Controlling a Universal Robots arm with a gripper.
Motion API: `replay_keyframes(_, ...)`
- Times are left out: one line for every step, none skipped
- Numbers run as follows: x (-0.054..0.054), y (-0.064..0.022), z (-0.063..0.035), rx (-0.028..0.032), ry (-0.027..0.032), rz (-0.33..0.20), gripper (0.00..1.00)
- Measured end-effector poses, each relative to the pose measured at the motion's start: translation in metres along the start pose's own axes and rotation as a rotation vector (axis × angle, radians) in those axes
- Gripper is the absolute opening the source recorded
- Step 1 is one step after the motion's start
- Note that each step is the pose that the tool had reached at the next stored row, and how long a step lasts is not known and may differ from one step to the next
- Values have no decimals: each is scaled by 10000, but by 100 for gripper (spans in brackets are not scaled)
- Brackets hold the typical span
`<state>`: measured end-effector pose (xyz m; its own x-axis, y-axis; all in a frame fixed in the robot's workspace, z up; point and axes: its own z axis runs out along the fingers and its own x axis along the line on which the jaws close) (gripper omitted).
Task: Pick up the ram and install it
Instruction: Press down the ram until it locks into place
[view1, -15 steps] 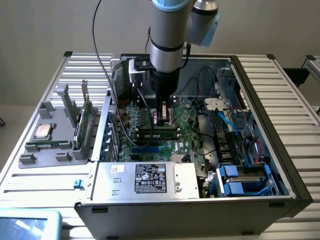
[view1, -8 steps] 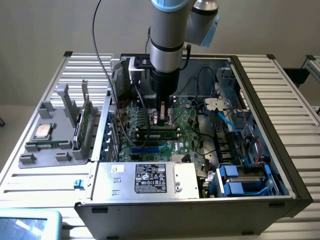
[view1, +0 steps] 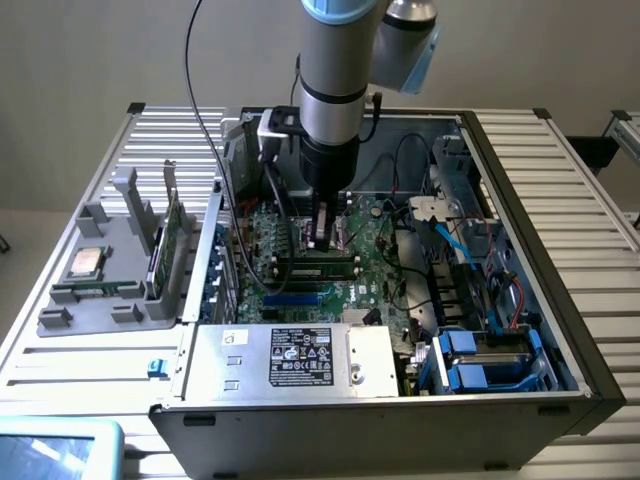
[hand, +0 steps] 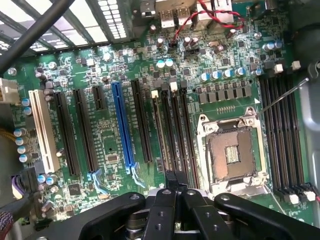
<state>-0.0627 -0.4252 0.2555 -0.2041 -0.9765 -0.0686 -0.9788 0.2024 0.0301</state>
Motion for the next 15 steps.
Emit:
replay_keyframes(0,0,0,10,-5,148,9)
replay_keyframes(0,0,0,20,-10,291,9)
replay_keyframes(0,0,0,31,-14,448,9)
replay_keyframes(0,0,0,41,-19,591,9)
replay_keyframes(0,0,0,51,-24,748,9)
replay_keyframes(0,0,0,62,-29,896,9)
replay_keyframes(0,0,0,72,-33,1048,9)
replay_keyframes(0,0,0,83,-37,1216,9)
replay_keyframes(0,0,-1,95,-41,1382,9)
replay_keyframes(0,0,0,106,-46,1538,9)
replay_keyframes(0,0,0,116,-51,1694,9)
replay_keyframes(0,0,0,128,-56,1854,9)
replay_keyframes(0,0,0,138,-61,2003,9)
replay_keyframes(0,0,0,148,-65,2159,9)
replay_keyframes(0,0,0,161,-72,2343,9)
